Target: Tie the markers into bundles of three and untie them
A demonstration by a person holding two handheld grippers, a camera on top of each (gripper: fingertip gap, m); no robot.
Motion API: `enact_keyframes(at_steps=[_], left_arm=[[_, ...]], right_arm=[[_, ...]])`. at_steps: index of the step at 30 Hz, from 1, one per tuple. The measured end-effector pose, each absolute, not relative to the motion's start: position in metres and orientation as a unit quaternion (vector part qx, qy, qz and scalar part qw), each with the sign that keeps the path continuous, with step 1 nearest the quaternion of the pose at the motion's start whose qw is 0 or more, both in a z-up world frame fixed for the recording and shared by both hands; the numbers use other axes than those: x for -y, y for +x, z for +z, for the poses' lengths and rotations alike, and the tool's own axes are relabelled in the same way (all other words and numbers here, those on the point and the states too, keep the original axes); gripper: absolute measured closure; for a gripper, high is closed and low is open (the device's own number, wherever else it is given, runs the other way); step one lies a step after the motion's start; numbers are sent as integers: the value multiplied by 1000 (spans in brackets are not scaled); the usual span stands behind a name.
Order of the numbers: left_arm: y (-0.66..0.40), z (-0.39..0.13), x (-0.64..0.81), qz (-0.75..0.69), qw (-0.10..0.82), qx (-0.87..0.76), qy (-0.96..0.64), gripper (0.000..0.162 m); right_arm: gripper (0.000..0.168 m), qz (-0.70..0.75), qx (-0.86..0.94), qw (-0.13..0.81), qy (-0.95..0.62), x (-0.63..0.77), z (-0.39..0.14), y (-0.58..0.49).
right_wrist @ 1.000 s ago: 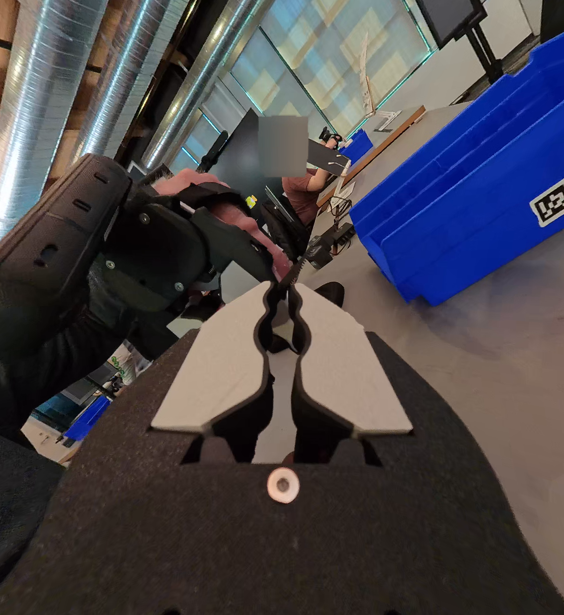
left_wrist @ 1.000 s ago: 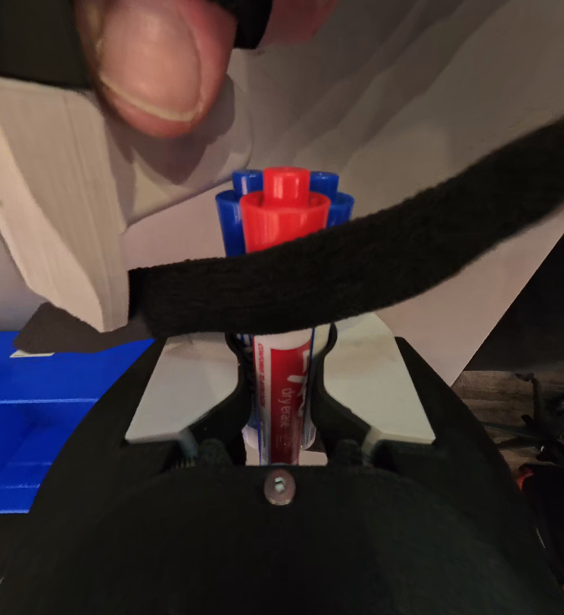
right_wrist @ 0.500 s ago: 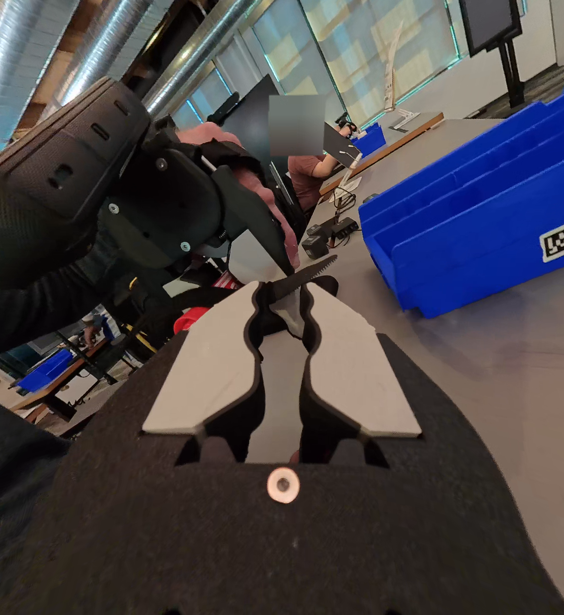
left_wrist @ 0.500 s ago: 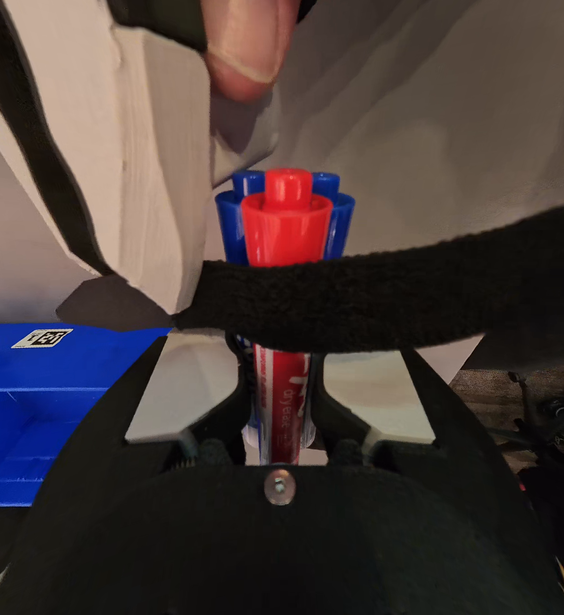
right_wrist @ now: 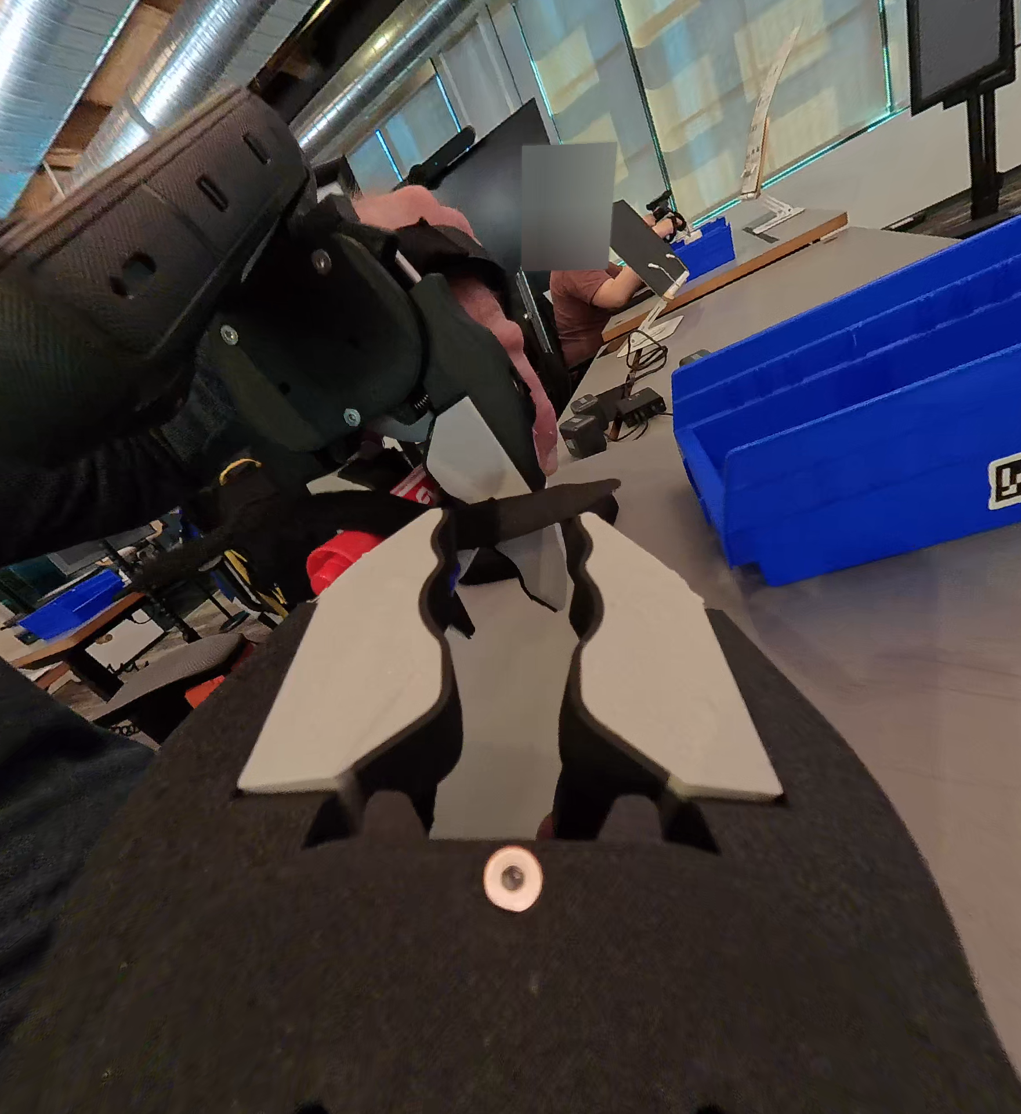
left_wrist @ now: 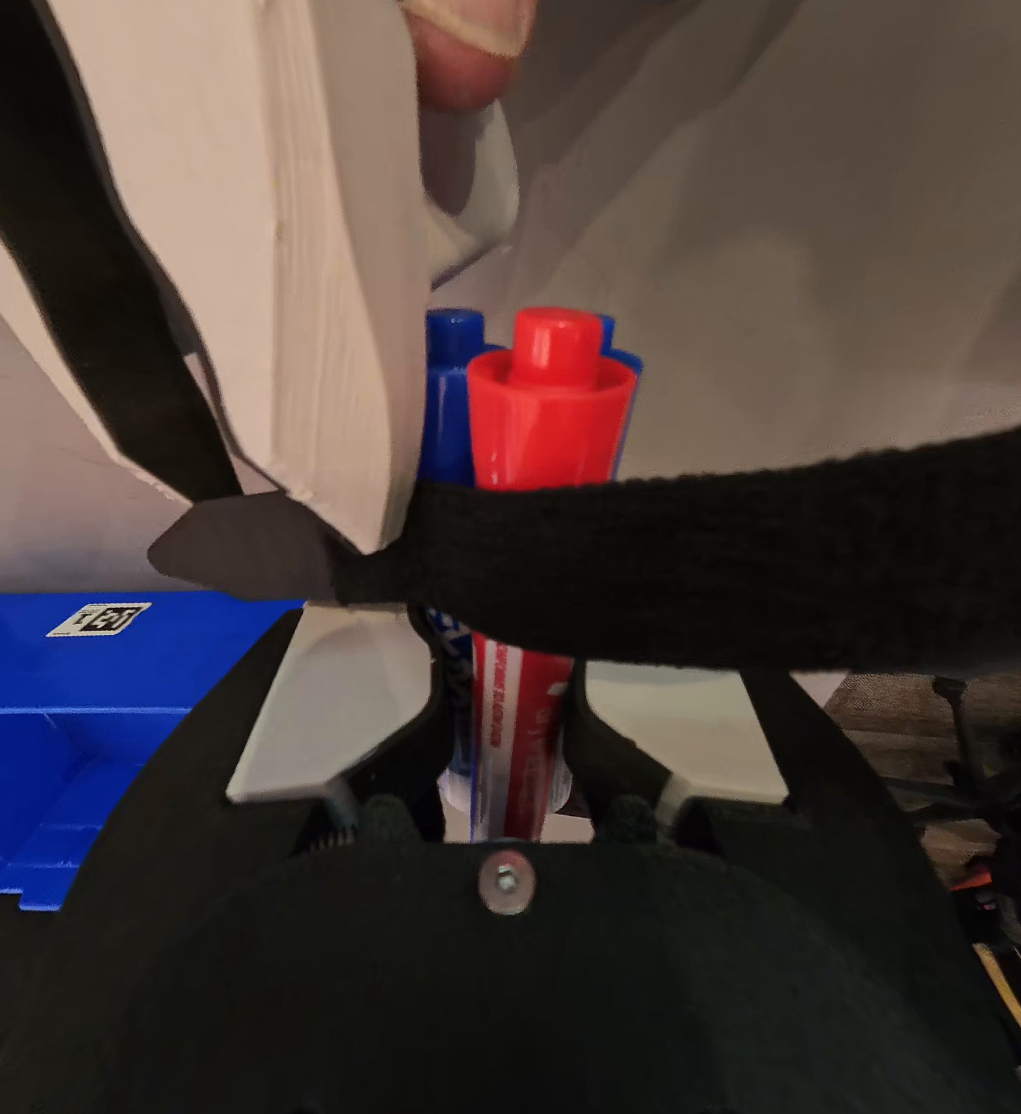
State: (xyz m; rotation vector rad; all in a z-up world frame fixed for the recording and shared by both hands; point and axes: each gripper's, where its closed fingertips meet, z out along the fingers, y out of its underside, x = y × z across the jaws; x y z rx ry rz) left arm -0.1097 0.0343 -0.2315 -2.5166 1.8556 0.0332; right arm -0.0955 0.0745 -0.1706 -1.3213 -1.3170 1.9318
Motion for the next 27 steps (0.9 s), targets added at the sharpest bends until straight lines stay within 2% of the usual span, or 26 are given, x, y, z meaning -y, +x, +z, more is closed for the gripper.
enact_keyframes(at_steps=[1,7,12,17,22,25,27], left_arm=[[-110,-232,-34,12,4,-594,-805,120],[-113,-231,-31,13,-15,-598,-801,120],[-111,-230,-32,11,-14,-598,-801,120],[-110,-231,-34,10,-11,-597,-802,120],[-111,-229,-36,11,-2,-595,-804,119],[-112,-228,-36,15,-4,-597,-802,120],[-112,-230,-34,11,-7,-596,-803,119]], right_arm=[[133,700,478,222,-481,-75,-171,-95],[129,697,480,215,-488,-76,-174,-95],[108,703,467,209,-494,-80,-175,-95],[111,705,469,218,-485,-81,-171,-92],[105,729,456,208,-466,-81,-162,-86],[107,734,468,184,-457,-73,-163,-85],[105,724,477,199,-457,-71,-164,-87]])
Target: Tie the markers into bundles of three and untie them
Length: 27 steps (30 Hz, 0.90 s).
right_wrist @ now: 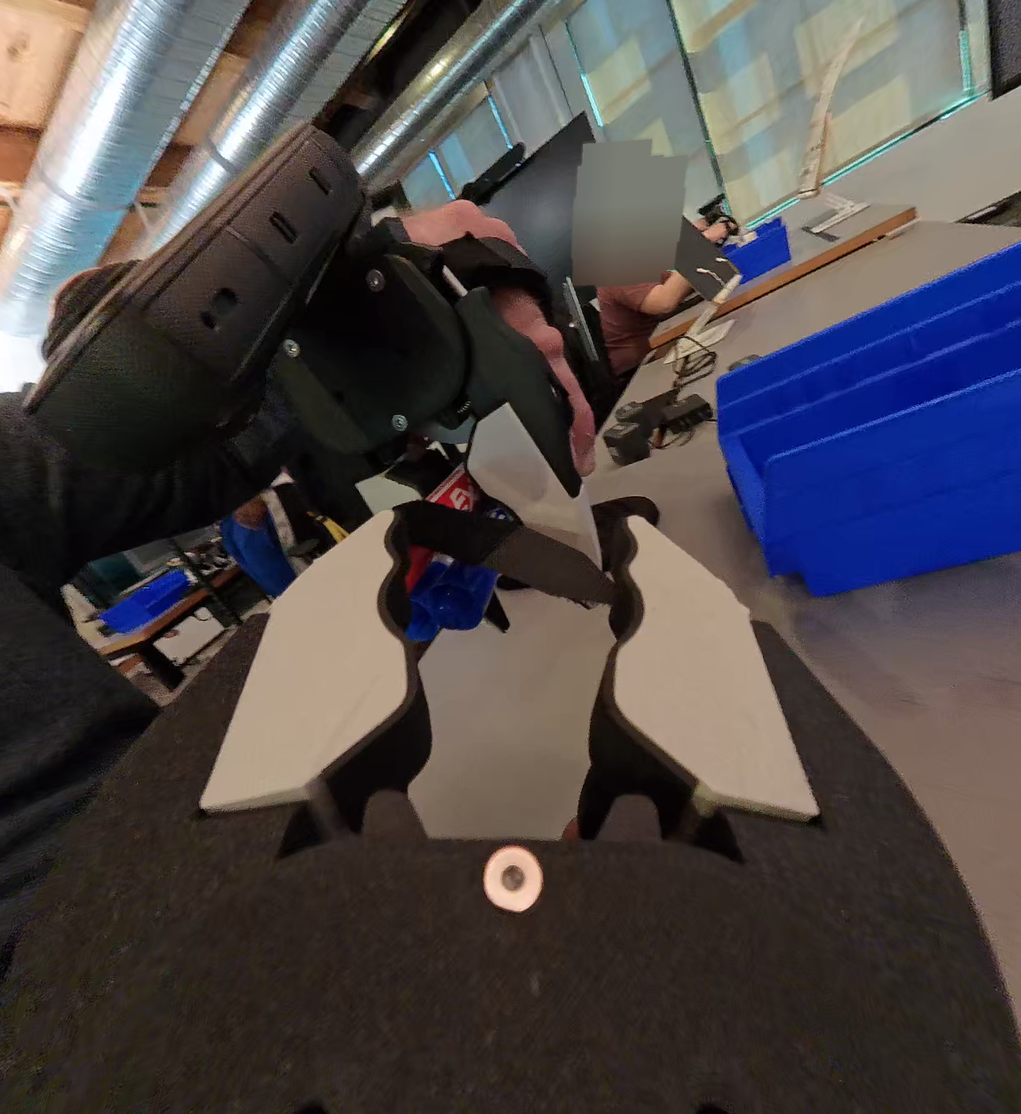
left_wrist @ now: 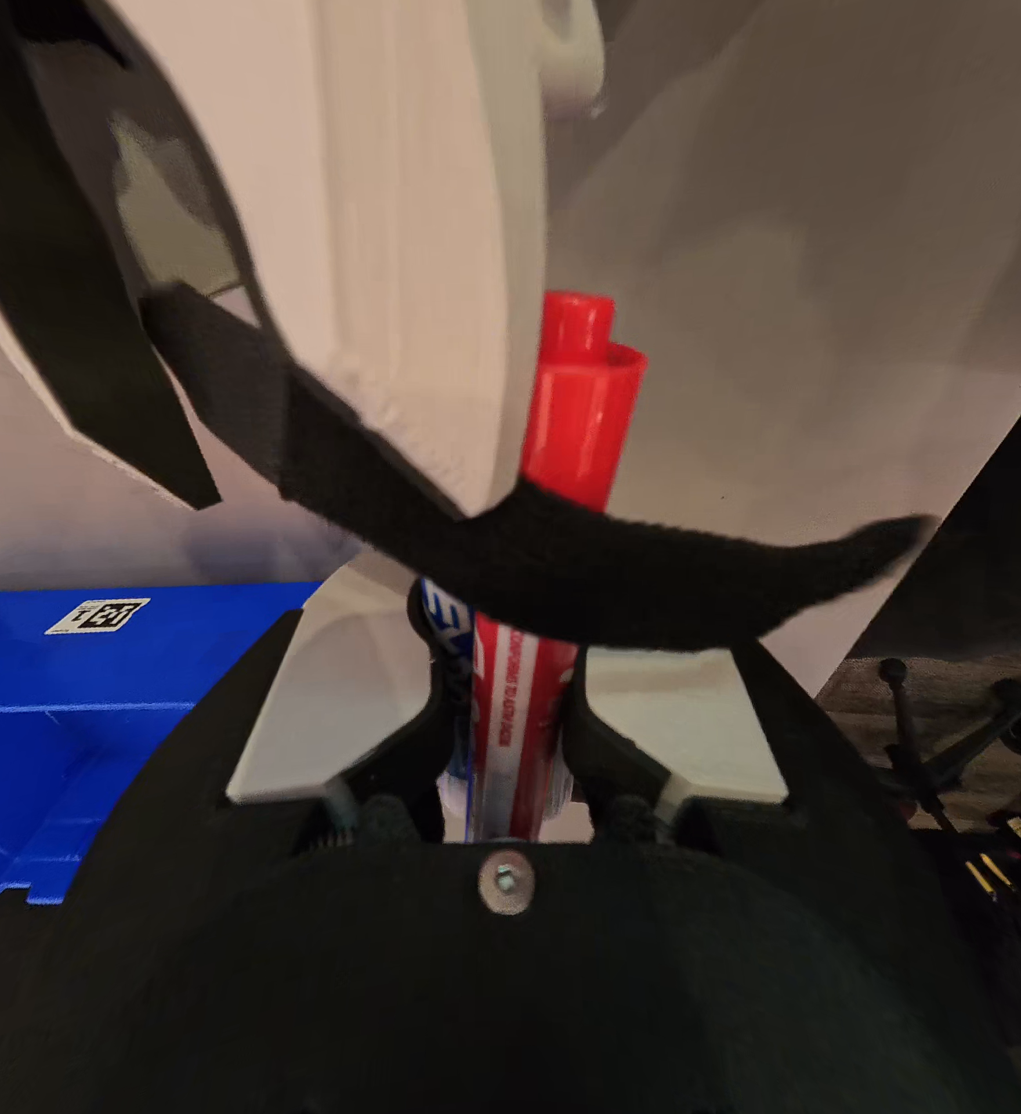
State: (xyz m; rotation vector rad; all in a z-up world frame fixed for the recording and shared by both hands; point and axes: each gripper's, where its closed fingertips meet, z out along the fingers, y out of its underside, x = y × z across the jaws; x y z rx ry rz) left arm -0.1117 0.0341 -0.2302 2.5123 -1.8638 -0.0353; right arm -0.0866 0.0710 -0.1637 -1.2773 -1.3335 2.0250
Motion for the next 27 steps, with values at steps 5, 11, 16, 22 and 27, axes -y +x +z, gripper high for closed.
enact_keyframes(at_steps=[5,11,16,22,27], left_arm=[[-109,-230,-33,-11,5,601,799,120],[-107,-228,-35,-12,1,601,799,119],[-105,-228,-35,-9,-2,602,798,120],[-104,-229,-34,-11,-1,603,798,119],[-104,-229,-34,-9,-4,604,797,119]], right_arm=[[123,726,475,198,-456,-68,-165,-88],[134,721,479,203,-458,-68,-167,-88],[133,709,489,219,-460,-68,-165,-89],[136,708,489,220,-459,-66,-166,-89],[135,731,467,203,-455,-67,-161,-88]])
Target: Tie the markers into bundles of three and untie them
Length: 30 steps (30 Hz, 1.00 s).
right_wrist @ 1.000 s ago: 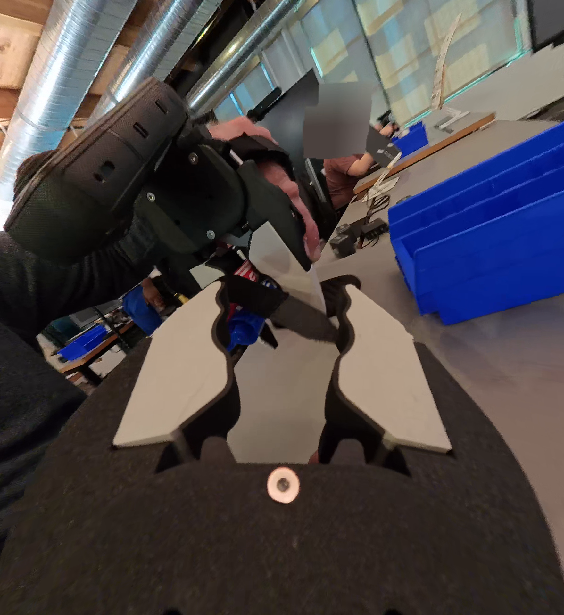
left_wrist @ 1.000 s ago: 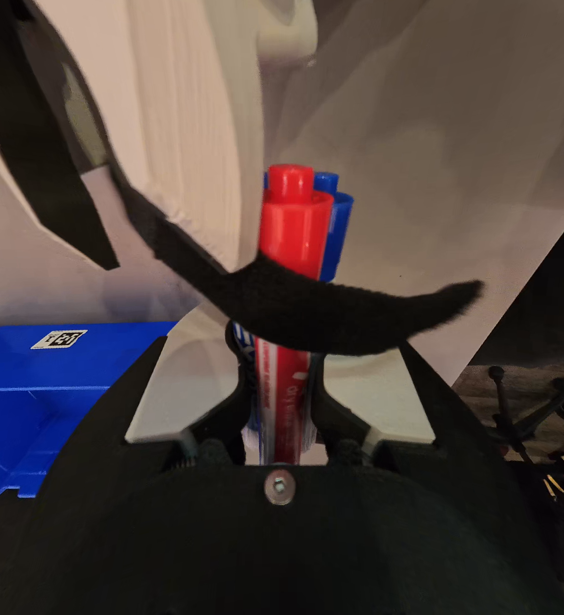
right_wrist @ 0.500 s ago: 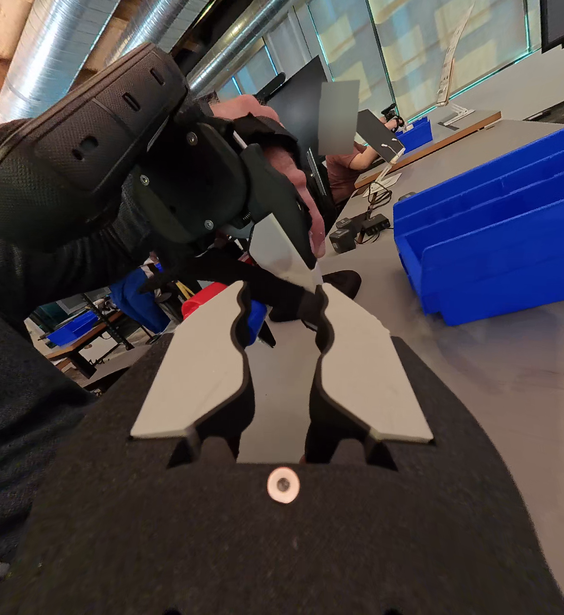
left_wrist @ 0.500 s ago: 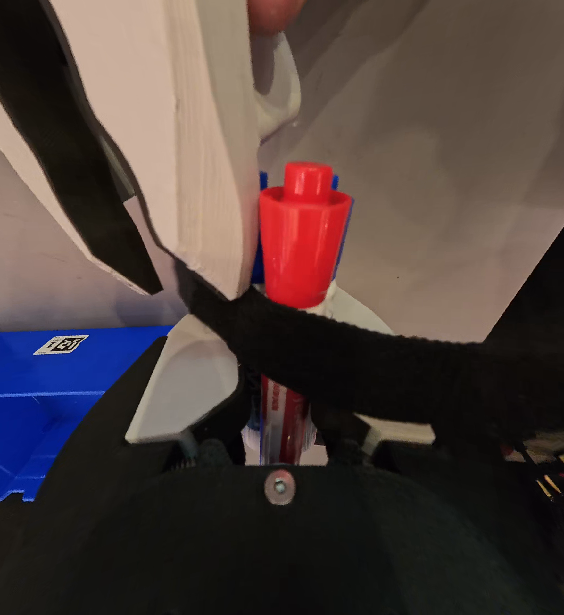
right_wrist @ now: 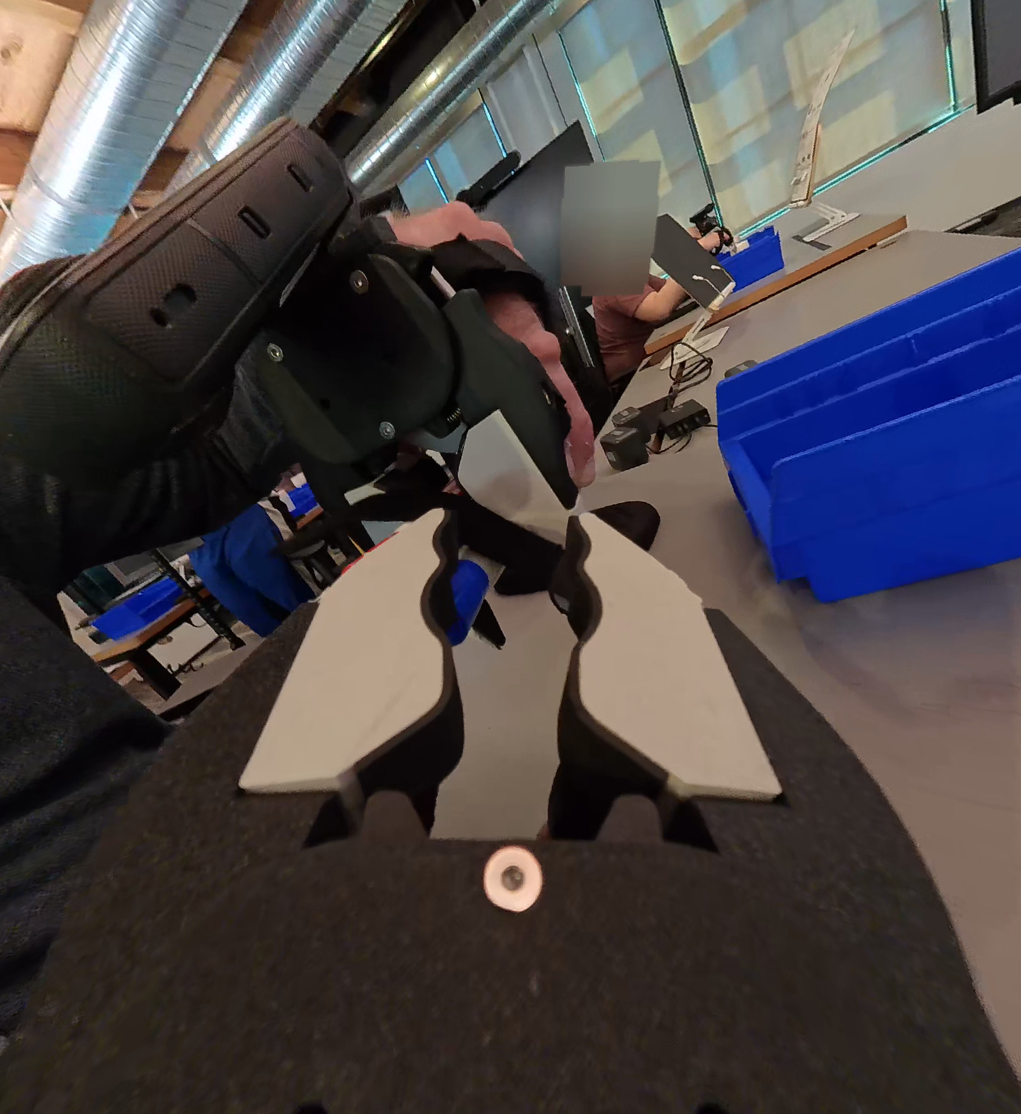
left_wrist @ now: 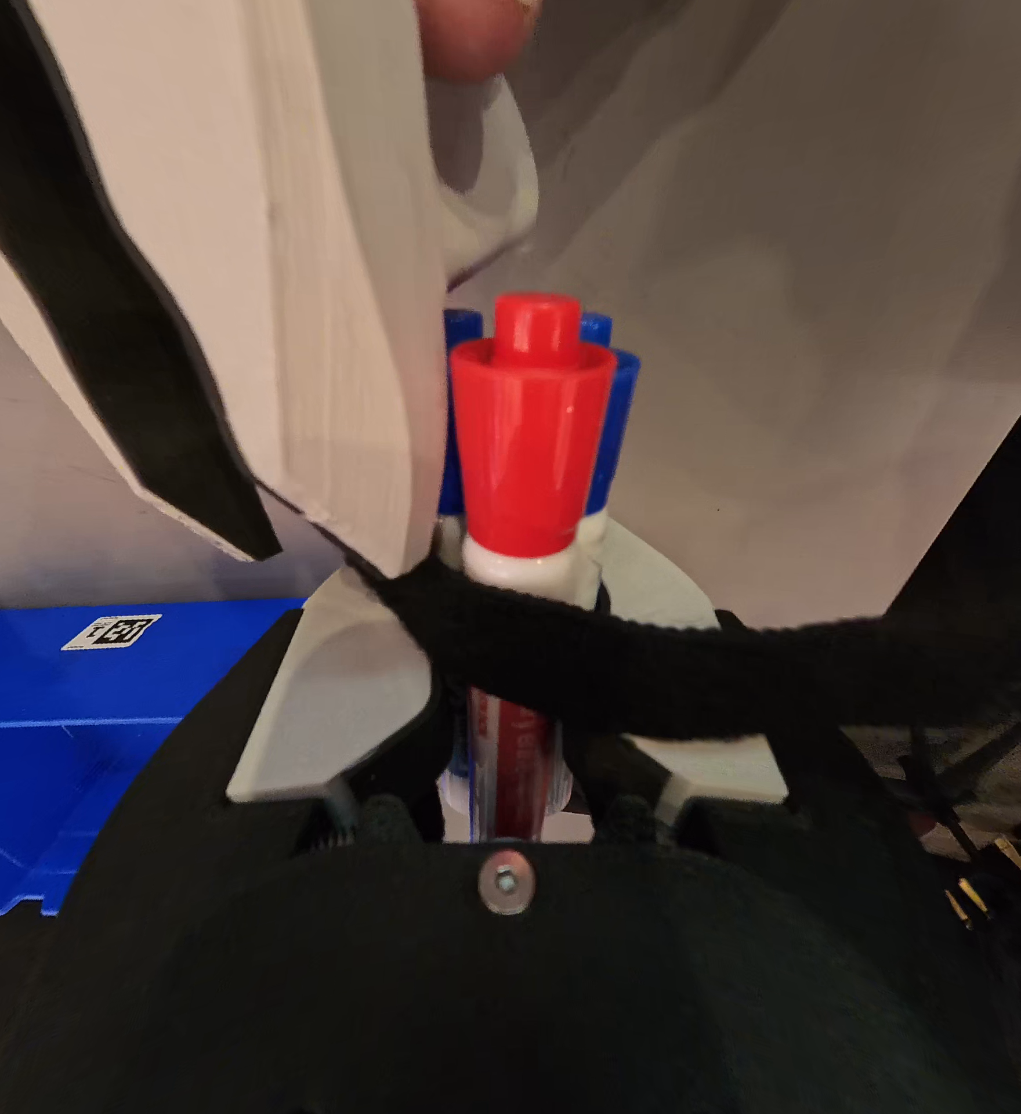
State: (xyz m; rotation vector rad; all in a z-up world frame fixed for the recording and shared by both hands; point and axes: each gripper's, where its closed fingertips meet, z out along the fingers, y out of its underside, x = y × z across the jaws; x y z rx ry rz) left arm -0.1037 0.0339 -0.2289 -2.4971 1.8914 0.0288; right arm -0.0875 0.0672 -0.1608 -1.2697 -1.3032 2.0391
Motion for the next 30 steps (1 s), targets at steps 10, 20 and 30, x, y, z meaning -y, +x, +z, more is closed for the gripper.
enact_keyframes(at_steps=[10,20,30], left_arm=[[-103,-229,-35,6,6,-602,-798,121],[-108,-224,-36,6,6,-593,-805,121],[-99,-226,-40,9,2,-594,-805,122]], right_arm=[[125,747,454,198,-443,-69,-155,-84],[71,694,493,291,-436,-64,-158,-61],[41,622,509,381,-456,-45,-154,-80]])
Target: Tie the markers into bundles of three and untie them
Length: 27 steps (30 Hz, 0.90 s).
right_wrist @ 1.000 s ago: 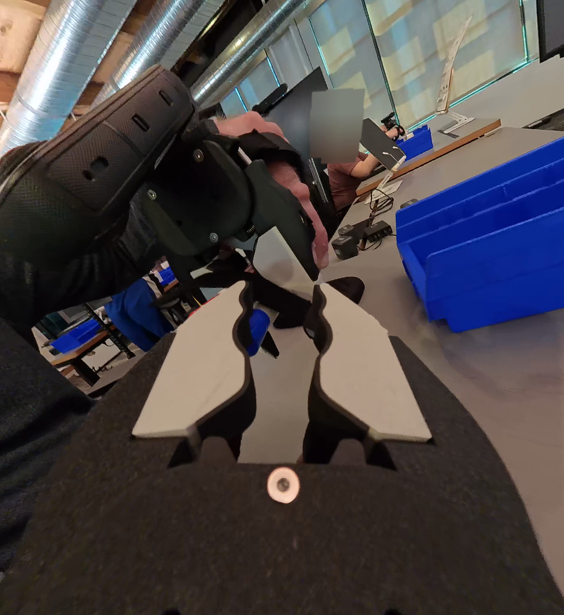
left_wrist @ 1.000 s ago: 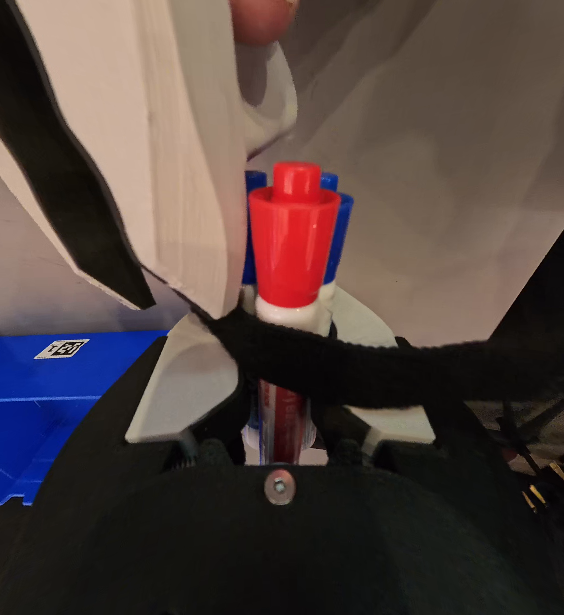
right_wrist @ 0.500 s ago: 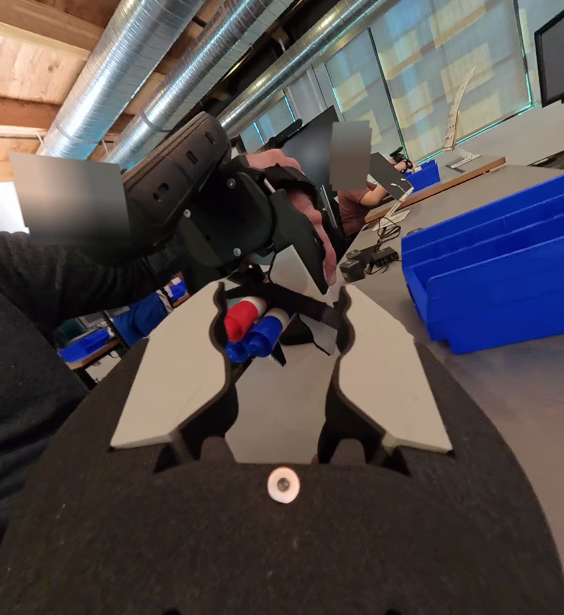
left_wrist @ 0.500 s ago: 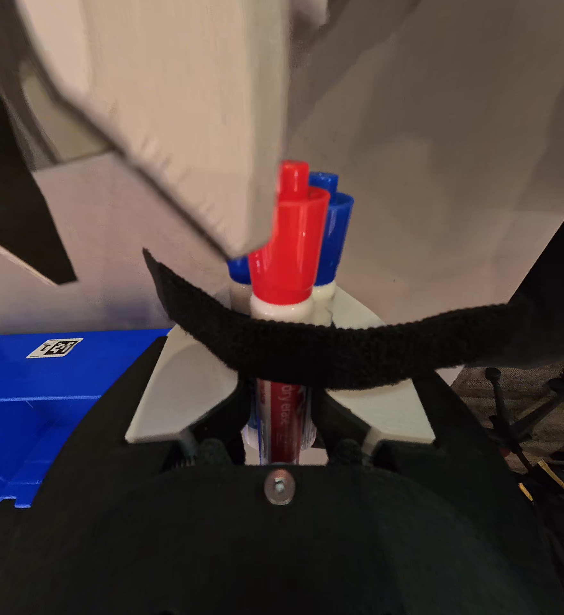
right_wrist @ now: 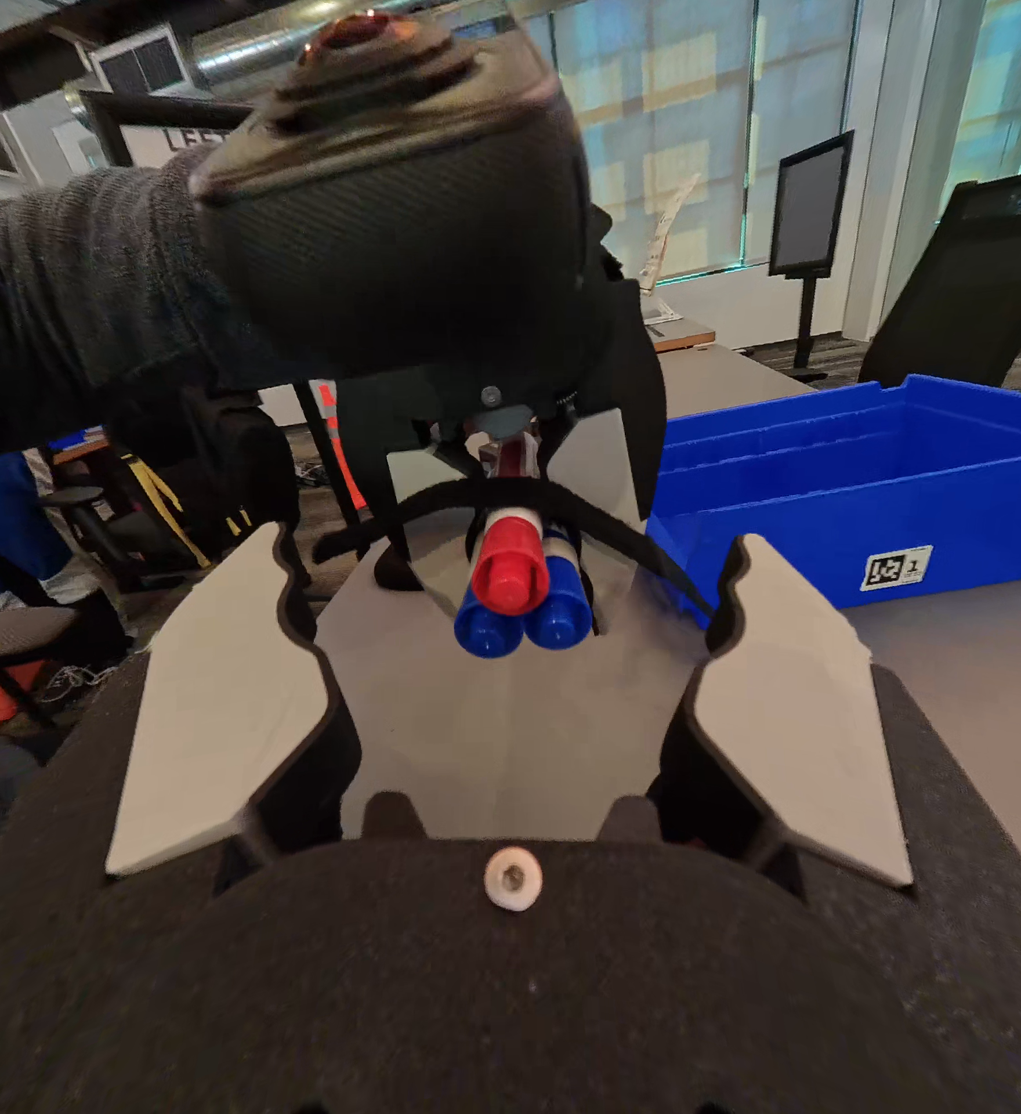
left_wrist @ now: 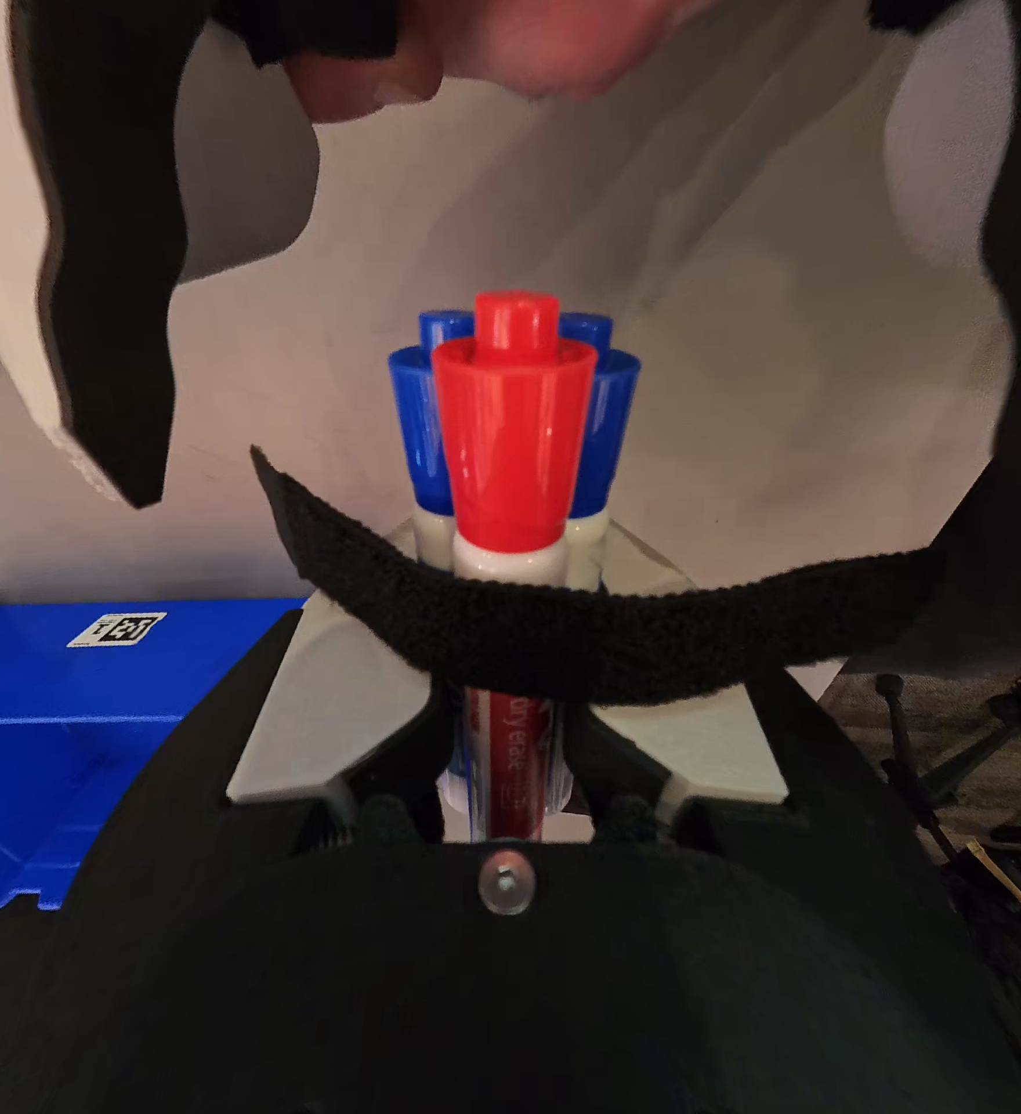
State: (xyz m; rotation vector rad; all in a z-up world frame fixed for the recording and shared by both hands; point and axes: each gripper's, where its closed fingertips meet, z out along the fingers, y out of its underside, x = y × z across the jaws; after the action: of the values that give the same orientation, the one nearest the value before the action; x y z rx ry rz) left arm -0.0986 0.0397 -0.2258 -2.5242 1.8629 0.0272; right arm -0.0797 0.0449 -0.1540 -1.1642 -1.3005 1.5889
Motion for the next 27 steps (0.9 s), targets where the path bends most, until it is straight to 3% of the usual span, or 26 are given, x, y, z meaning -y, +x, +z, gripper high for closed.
enact_keyframes(at_steps=[10,27], left_arm=[[-91,-226,-44,7,3,-601,-800,119],[-89,-227,-43,5,6,-604,-797,121]], right_arm=[[68,617,522,361,-466,-48,-167,-80],[97,587,559,364,-459,-46,-184,-81]])
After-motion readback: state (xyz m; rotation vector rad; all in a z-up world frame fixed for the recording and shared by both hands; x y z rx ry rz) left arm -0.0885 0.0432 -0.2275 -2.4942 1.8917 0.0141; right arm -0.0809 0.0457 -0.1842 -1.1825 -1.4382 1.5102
